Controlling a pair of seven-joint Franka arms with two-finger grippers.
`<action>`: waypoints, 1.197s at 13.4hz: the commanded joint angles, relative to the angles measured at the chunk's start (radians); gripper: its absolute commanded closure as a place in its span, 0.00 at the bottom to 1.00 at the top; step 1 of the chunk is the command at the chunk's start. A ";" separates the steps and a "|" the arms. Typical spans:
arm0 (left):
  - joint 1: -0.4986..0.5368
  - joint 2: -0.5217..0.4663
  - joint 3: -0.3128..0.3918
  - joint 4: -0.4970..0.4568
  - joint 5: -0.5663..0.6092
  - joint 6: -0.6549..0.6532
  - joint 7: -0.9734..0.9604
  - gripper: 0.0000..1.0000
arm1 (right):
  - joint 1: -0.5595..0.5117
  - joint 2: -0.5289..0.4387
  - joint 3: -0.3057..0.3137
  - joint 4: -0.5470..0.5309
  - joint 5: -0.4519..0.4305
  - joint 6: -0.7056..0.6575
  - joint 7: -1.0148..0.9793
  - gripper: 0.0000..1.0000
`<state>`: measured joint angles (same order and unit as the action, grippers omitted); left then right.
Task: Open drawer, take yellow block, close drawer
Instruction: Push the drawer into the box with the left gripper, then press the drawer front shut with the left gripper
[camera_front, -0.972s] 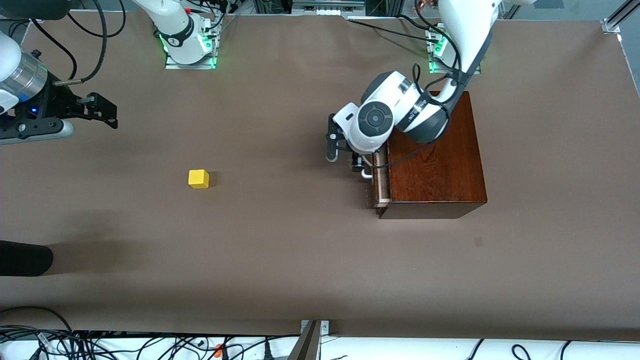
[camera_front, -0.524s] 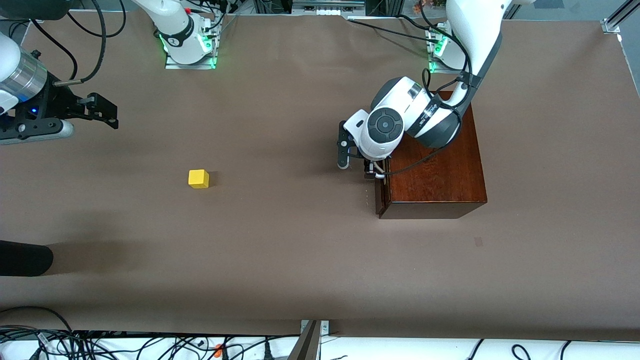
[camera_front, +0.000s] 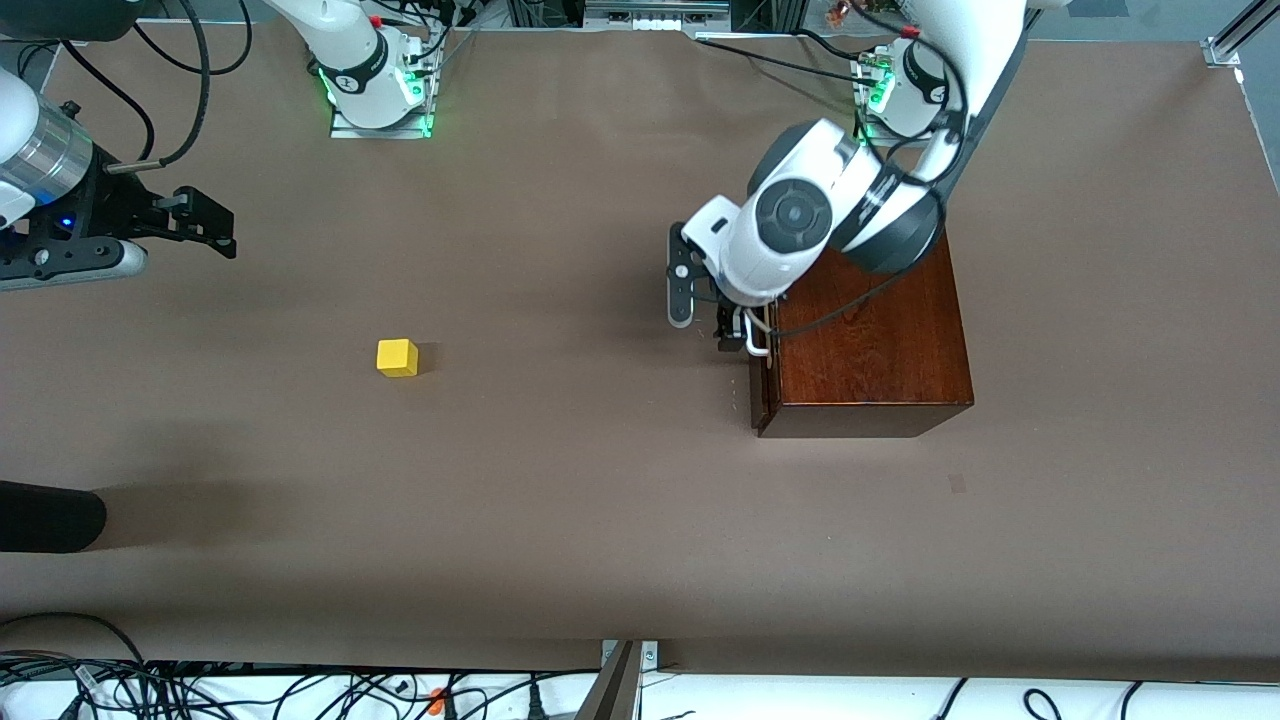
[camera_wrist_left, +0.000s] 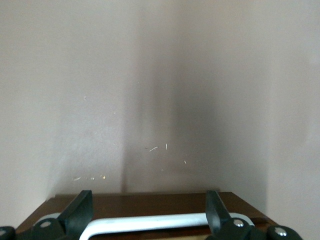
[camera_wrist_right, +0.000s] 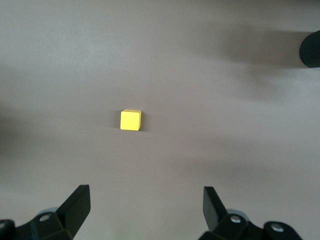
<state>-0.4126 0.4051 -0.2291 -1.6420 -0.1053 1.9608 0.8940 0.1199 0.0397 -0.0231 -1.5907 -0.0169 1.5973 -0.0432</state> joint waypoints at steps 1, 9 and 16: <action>0.030 -0.097 0.007 -0.015 -0.020 -0.136 -0.178 0.00 | -0.008 0.009 0.000 0.025 0.017 -0.008 -0.012 0.00; 0.198 -0.147 0.017 0.166 0.113 -0.400 -0.817 0.00 | -0.008 0.009 0.002 0.025 0.020 -0.007 -0.012 0.00; 0.300 -0.277 0.165 0.156 0.105 -0.367 -0.859 0.00 | -0.008 0.009 0.002 0.025 0.025 -0.005 -0.012 0.00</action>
<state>-0.1384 0.2006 -0.0794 -1.4241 0.0039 1.5546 0.0736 0.1198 0.0406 -0.0242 -1.5890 -0.0096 1.5990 -0.0432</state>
